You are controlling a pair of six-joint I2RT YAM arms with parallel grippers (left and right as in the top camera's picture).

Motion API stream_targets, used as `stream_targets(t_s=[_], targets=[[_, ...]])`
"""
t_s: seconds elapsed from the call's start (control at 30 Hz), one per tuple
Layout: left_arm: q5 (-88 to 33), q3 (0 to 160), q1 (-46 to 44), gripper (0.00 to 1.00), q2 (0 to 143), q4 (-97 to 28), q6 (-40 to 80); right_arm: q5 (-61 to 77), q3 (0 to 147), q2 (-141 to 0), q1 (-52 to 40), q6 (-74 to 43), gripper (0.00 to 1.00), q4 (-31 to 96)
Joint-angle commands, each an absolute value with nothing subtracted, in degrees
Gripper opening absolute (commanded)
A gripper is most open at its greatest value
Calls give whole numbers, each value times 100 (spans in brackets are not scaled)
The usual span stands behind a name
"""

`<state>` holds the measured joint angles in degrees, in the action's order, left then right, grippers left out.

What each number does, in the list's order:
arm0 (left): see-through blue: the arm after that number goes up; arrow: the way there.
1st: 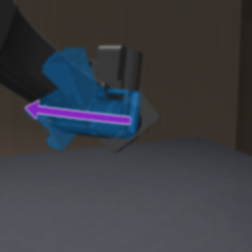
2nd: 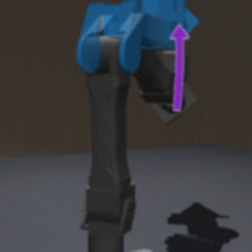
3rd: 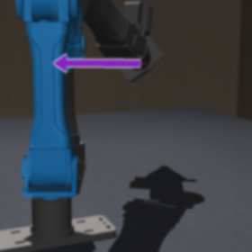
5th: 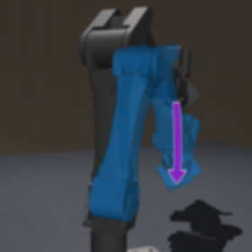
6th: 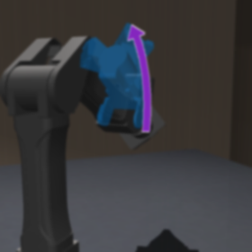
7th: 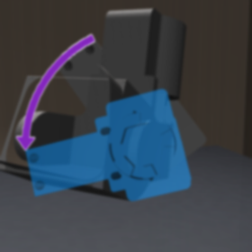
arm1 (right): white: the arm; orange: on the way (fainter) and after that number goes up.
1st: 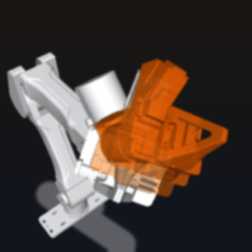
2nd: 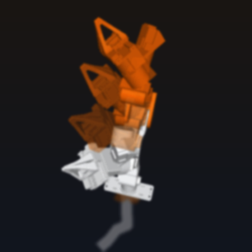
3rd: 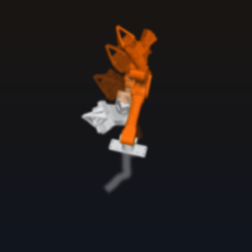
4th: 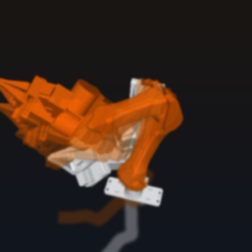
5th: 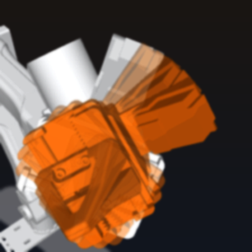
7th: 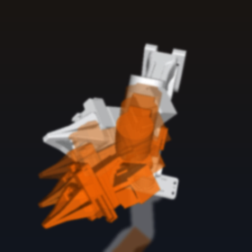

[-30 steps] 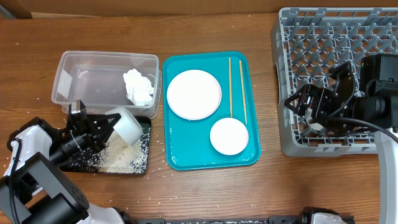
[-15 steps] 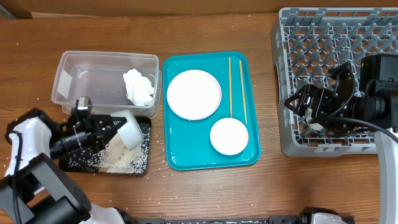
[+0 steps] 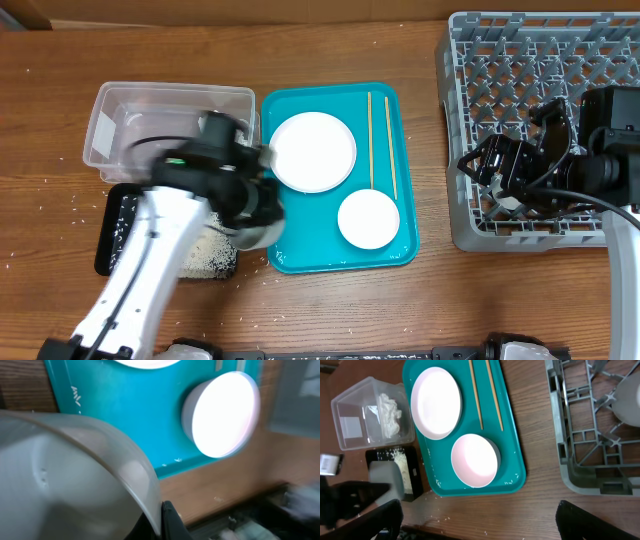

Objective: Sort waste into correct bins and load items into the dishwasher

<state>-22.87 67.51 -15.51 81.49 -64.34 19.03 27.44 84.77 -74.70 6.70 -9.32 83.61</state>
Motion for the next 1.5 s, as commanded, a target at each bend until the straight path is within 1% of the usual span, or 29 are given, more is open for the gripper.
stream_targets(t_s=[0.0,0.07,0.2,0.3,0.43,0.5,0.53,0.63,0.77,0.8,0.87,0.9,0.93,1.0,1.13,1.2,1.3,1.33,1.4,1.43,1.47], targets=[[-211,6770,-2797,4,8523,-6058,3496,2703,8584,-7459,644,-891,100,8324],[106,6770,-3291,4,8842,-5760,3564,2683,8584,-7459,644,-891,100,8318],[386,6770,-3911,4,9607,-5229,3564,2639,8584,-7459,644,-891,100,8300],[355,6772,-4093,5,10110,-4978,3693,2639,8584,-7459,644,-891,100,8302],[386,7000,-4025,43,10088,-5282,3791,2565,8584,-7459,644,-891,100,8276],[484,7295,-3935,55,10020,-5704,3791,2554,8584,-7465,644,-891,100,8259],[541,7500,-3861,63,9979,-5975,3782,2554,8584,-7470,644,-891,100,8243],[661,8055,-3577,71,9867,-6630,3745,2554,8584,-7470,644,-891,100,8202],[650,8652,-3087,72,9590,-7183,3461,2558,8584,-7470,642,-891,100,8119],[626,8746,-2978,72,9500,-7258,3411,2558,8584,-7470,635,-891,97,8073],[567,8917,-2738,72,9273,-7380,3282,2563,8584,-7470,541,-893,88,7948],[548,8982,-2617,72,9131,-7417,3214,2580,8584,-7470,445,-893,85,7887],[550,9026,-2519,73,8997,-7446,3192,2580,8584,-7470,307,-893,85,7822],[554,9061,-2327,73,8691,-7450,3159,2484,8584,-7481,-99,-888,85,7671],[552,9061,-2060,73,8062,-7522,2967,1785,8584,-7513,-810,-980,93,7446],[556,9061,-1986,73,7741,-7629,2803,1651,8584,-7513,-913,-1087,97,7397],[735,9061,-1940,74,7282,-7762,2655,1653,8584,-7513,-921,-1092,100,7371],[845,9061,-1940,76,7118,-7797,2652,1653,8584,-7513,-921,-1092,100,7376],[993,9061,-1940,84,6834,-7839,2626,1653,8584,-7513,-921,-1090,100,7378],[1009,9059,-1942,91,6707,-7839,2552,1653,8584,-7513,-921,-1087,100,7376],[1007,9061,-1942,100,6595,-7841,2497,1653,8584,-7513,-921,-1087,100,7376]])
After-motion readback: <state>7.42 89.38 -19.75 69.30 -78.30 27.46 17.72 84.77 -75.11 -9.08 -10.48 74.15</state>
